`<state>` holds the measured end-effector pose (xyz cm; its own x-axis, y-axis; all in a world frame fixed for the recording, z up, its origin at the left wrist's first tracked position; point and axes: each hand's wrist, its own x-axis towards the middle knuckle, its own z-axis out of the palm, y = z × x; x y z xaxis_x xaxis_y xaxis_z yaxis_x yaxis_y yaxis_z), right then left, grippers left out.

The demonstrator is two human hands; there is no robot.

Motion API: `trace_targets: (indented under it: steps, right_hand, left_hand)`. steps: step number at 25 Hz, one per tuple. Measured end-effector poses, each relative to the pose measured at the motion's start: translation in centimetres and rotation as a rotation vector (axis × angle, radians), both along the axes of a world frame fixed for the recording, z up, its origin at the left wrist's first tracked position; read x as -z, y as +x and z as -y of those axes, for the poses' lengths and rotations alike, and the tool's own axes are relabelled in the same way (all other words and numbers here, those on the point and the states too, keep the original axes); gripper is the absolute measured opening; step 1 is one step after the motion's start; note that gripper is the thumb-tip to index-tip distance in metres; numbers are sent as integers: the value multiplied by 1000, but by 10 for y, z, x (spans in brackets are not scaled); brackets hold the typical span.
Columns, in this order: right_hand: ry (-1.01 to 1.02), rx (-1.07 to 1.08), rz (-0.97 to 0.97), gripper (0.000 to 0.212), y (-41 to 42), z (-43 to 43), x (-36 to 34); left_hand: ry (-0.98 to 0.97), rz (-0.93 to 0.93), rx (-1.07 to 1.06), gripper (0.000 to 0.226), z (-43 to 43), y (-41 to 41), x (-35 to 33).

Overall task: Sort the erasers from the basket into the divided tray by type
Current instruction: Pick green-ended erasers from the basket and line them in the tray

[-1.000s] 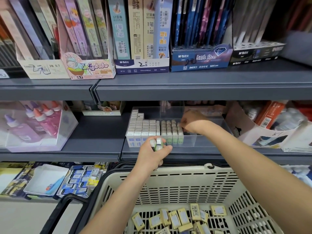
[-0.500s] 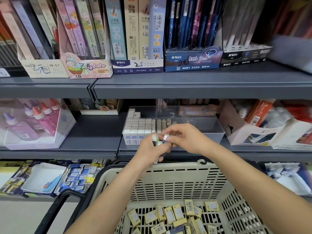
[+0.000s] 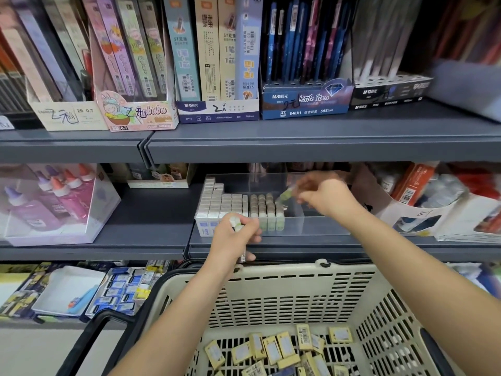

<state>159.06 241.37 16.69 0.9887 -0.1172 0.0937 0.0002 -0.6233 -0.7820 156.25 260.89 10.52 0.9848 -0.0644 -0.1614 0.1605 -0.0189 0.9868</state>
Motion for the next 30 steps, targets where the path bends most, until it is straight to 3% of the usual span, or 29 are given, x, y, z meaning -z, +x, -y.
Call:
trace_targets:
  steps: [2,5,18,30]
  right_hand:
    - [-185,74,25,9,19,1,1]
    - [-330,6,22,12,36,-2,11]
    - [-536,-59,-53,14,53,-10,8]
    - [-592,-102,-161,20,59,-25,29]
  left_hand:
    - [18,-8,-26,19,-4,3,1]
    - [-1,-33,-32,26,-7,4,8]
    - [-134,-43,56,27,-13,7,20]
    - [-99,-61,66,32,-12,9,21]
